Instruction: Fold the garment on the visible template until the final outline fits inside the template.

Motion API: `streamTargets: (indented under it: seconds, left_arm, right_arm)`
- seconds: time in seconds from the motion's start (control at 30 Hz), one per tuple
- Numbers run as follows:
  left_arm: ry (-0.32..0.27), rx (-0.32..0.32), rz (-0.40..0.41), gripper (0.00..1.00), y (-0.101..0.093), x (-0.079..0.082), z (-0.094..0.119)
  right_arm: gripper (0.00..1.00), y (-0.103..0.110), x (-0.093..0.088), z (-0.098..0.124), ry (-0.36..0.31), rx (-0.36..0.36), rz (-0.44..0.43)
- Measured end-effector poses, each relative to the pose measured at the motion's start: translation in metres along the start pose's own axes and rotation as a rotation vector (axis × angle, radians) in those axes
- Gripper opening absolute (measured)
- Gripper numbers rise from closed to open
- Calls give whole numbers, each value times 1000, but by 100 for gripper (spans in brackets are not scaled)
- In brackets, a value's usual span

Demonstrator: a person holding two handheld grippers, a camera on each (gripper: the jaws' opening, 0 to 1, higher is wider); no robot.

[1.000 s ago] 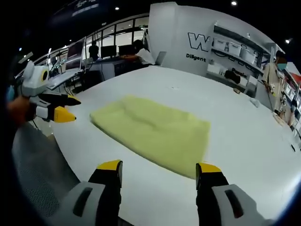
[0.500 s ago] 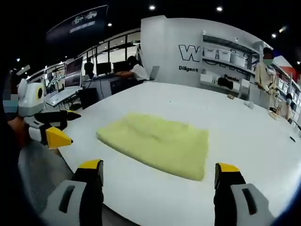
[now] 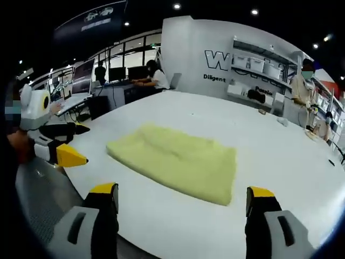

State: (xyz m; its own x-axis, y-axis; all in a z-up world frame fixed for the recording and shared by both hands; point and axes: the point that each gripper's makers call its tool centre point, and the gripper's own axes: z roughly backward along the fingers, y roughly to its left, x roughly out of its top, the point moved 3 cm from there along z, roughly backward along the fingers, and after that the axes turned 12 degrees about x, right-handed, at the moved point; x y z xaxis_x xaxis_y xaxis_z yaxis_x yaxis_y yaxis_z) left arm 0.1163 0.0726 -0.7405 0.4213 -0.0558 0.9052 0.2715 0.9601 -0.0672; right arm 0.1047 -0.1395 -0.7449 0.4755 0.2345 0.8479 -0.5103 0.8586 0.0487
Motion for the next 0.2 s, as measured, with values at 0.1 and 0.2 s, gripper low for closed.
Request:
streamTargets:
  seconds: [0.1,0.2]
  left_arm:
    - [16,13,-6,99,1,-3,-1]
    - [18,21,-3,99,3,-3,-2]
  right_arm:
    - [99,-1,0,0,-4,-2,-6]
    - [99,0,-1,0,5,-3,-3]
